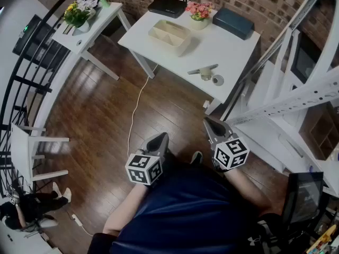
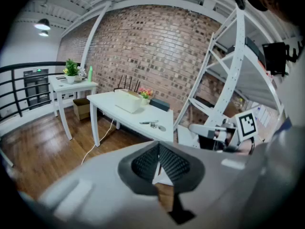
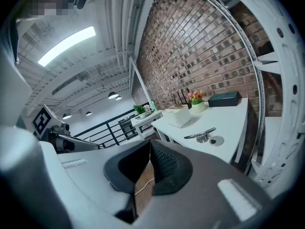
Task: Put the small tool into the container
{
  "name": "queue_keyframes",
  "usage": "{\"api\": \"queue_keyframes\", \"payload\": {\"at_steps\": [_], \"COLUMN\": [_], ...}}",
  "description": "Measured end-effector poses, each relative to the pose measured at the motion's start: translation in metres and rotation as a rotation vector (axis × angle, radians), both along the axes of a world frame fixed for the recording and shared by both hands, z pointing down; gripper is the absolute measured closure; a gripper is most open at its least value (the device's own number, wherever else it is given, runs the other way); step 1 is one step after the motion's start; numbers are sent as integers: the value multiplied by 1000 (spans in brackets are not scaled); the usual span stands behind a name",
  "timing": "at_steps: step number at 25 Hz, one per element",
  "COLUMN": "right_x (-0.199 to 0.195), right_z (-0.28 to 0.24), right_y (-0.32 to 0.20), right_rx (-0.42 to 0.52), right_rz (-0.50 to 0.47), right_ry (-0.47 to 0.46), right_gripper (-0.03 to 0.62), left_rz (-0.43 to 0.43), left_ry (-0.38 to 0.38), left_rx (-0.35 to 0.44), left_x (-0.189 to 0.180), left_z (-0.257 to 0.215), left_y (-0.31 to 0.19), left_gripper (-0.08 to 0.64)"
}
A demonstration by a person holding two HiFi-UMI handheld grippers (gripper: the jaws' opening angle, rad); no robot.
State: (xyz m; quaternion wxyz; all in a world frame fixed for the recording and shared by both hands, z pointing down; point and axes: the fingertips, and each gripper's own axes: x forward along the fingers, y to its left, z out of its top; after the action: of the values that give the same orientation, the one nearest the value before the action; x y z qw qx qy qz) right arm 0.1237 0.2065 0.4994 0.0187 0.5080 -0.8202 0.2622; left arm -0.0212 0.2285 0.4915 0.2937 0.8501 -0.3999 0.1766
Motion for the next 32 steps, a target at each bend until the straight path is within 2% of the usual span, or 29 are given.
{"api": "queue_keyframes", "payload": {"at_steps": [6,11,15,17,19,20,25,29,32], "right_x": [14,21,25,29,37,41,76,99,111], "right_z": [14,29,31,40,53,60,97,126,152], "right_y": [-44,-95,-145,-167,-180,-186,-198,-205,-213], "right_rx": [-23,-92,-159,-210,-271,-294,-379,-432,-483], "right_rz": [55,164,276,343,421,461,639,697,703], "right_ry": [7,11,-29,-74,-148,-187,-341,-480,-540], "right_gripper": [580,580,580,562,479,461,423,394,396], "left_rz": [37,93,199,240,254,255,267,256,228], "left_ry": [6,57,75,89,108,118,141,125,108], "left_rx": [-17,-23,17,29,21,15,-15,-28,-34], "left_x": [3,-2,-2,-6,-15,-20,-38,-37,-28], "left_z": [11,18,5,1,2,3,13,17,18], "left_y": [-43,-113,-176,-200,-221,-231,-267,-283,-291], "left_gripper": [555,555,555,555,555,555,555,555,555]}}
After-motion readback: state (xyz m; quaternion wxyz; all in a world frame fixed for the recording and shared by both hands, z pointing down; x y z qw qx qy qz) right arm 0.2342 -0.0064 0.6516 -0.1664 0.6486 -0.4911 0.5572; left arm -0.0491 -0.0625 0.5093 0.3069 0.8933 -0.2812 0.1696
